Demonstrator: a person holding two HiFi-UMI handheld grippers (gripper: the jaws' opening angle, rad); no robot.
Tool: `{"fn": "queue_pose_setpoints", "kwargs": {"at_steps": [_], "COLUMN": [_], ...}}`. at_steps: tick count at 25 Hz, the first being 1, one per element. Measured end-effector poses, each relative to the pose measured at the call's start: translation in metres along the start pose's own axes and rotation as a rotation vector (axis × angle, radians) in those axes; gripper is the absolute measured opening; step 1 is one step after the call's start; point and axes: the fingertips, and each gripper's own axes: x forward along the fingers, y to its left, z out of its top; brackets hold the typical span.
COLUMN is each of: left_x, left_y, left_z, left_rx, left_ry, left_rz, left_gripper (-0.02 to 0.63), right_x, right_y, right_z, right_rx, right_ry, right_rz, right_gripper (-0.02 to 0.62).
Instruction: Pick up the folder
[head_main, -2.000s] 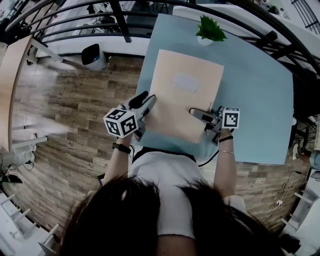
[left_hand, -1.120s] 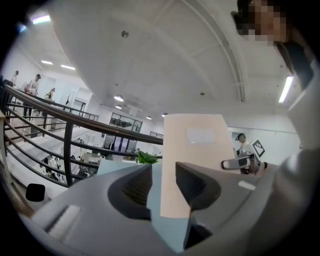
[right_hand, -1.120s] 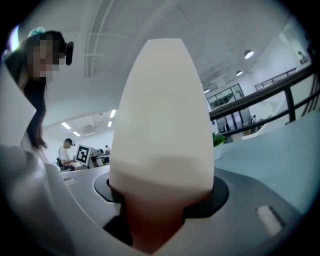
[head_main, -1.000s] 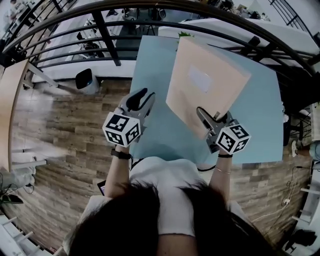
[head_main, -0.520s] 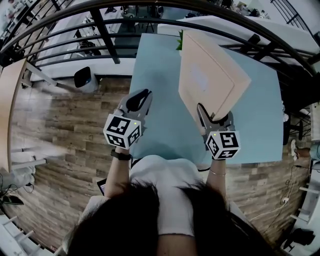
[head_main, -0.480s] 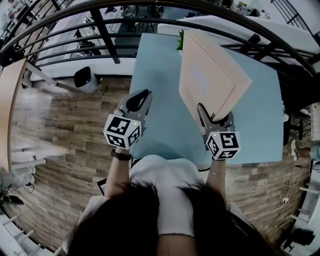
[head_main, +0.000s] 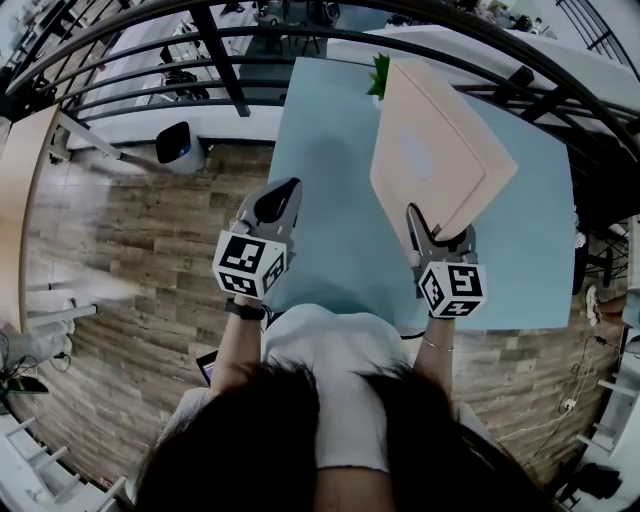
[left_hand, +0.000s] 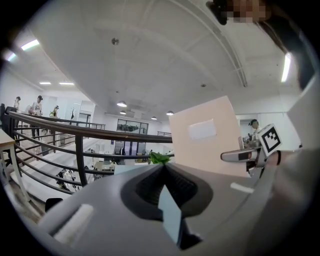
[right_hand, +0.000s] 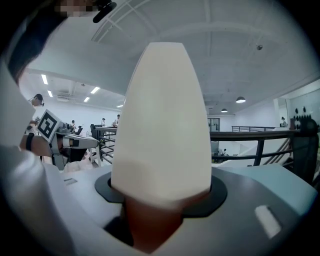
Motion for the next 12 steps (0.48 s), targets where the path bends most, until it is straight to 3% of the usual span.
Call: {"fn": "queue_pose_setpoints", "kwargs": {"at_steps": [12], "left_x": [0.0019], "left_y": [-0.003], "left_z": [0.0012], "left_rx": [0.008], "left_ry": [-0.002], "left_rz": [-0.005], "left_gripper": [0.057], "right_x": [0.0027], "right_y": [0.0039], "right_z": [-0.0031], "right_rx": [-0.02], "right_ry": [0.016], "right_rz": [0.015], "right_gripper": [0.275]}}
